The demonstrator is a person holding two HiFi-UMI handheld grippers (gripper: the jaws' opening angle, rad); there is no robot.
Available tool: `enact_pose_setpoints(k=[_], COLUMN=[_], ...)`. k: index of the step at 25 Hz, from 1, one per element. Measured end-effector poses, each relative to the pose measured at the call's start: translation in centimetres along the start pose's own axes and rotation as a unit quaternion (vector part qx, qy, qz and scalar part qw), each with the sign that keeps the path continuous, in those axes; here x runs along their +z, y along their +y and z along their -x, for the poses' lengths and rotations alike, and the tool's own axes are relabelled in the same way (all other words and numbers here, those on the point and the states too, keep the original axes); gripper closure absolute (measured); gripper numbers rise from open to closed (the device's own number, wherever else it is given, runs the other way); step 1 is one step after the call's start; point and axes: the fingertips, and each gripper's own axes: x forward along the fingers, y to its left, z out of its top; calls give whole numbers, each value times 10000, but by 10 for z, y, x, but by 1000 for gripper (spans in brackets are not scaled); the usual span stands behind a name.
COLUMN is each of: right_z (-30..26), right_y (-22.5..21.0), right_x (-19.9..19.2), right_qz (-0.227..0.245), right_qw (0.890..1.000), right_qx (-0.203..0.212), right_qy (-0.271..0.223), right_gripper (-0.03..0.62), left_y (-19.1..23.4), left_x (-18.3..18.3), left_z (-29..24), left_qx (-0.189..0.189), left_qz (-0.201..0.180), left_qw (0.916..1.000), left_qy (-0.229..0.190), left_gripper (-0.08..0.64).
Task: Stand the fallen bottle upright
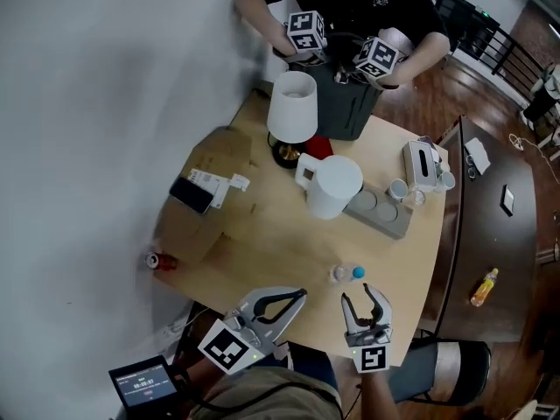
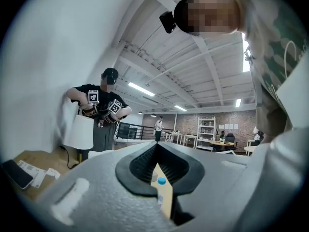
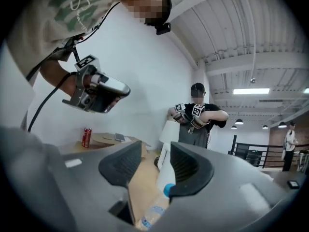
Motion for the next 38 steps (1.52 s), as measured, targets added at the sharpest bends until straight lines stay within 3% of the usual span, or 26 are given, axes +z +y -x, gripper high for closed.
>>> enact_pose_setpoints(k=[5,7,11,16,19,21,23,27,30,33,38], right_z=[21,33,66,123,168,193,214,239,254,264,251], right_y=[25,38,62,79,74,67,77,107,114,117,133], right_x=[19,32,72,90,92,113,129,146,181,189,191], right_qz=[-20,-112,-61,18,-323,-330,-338,-483,-446,-588,-976], right_qw=[9982,9971,9986,9991,9970,9959,9964,9974,9967,9943,9883], right_qx=[-409,-463,-391,-368,-691,-835,-753,-509,-563,-682,-1012], right_qy=[442,588,346,192,106,-83,-197,-163,-391,-576,-600], right_gripper=[591,591,591,591,591,591,591,591,591,591,591], left_y=[0,-17,-52,-83,-108,-132,-157,-203,-230,-228,-209], left_x=[-12,-9,-5,-2,-19,-18,-8,1,3,12,13], left_z=[24,35,58,92,110,113,121,146,160,177,205], left_qx=[-200,-371,-470,-147,-22,46,83,116,83,206,195], left_qz=[155,67,-29,-135,-561,-434,-382,-713,-815,-618,-541], left_qw=[9996,9991,9988,9995,9984,9988,9987,9972,9965,9971,9982], left_qy=[-124,-166,-156,-249,-75,-209,-324,-177,-156,-392,-195], left_gripper=[555,555,555,555,555,555,555,555,555,555,555])
